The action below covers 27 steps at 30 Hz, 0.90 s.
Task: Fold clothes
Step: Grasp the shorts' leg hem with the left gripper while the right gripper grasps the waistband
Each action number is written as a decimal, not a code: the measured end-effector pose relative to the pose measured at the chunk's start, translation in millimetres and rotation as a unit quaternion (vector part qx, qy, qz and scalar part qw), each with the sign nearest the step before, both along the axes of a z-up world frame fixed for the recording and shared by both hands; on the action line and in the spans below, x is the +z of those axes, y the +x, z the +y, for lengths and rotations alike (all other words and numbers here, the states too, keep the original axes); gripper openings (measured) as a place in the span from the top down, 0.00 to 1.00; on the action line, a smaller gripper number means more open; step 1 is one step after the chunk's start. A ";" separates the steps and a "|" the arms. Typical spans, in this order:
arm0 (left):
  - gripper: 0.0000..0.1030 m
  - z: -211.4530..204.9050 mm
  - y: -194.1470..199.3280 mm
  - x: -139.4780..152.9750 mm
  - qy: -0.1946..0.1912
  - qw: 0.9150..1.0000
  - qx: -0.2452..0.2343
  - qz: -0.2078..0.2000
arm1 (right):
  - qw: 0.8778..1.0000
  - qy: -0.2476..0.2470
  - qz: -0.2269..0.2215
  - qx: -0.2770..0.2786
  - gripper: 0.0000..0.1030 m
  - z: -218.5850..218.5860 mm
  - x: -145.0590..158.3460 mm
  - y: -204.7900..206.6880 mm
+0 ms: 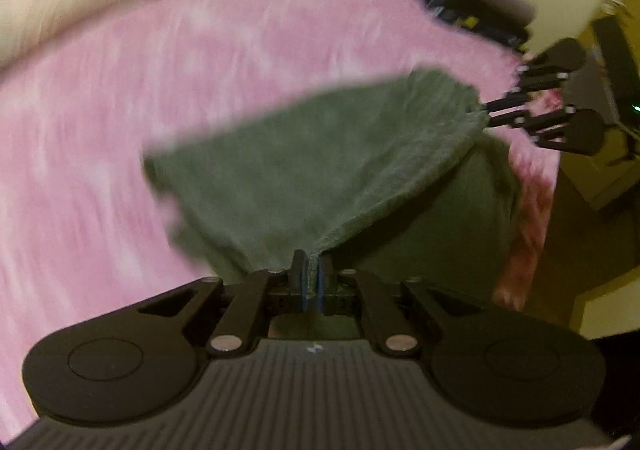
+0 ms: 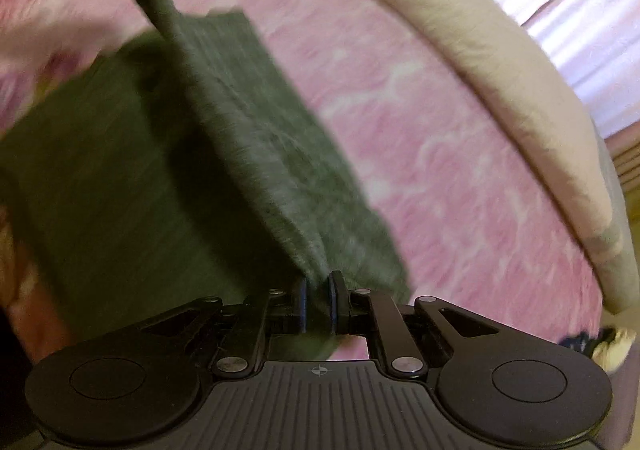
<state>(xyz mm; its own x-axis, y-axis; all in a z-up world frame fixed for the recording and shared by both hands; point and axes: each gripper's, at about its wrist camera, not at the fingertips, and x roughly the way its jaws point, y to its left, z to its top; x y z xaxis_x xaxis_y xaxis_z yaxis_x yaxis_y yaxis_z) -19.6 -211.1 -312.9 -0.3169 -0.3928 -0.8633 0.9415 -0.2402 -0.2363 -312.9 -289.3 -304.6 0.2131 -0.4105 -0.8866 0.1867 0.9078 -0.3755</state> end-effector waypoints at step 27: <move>0.74 79.5 24.8 -89.6 0.069 0.702 0.594 0.388 | 0.553 0.333 -0.445 -0.621 0.52 -93.5 -60.6 -139.6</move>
<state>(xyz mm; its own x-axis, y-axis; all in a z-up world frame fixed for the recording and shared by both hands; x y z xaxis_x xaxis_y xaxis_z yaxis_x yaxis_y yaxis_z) 5.2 -131.6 -402.5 -0.2323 -0.7074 -0.6675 0.0342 0.6800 -0.7325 -452.5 -382.8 -365.1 0.6071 -0.3759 -0.7001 0.6627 -0.2467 0.7071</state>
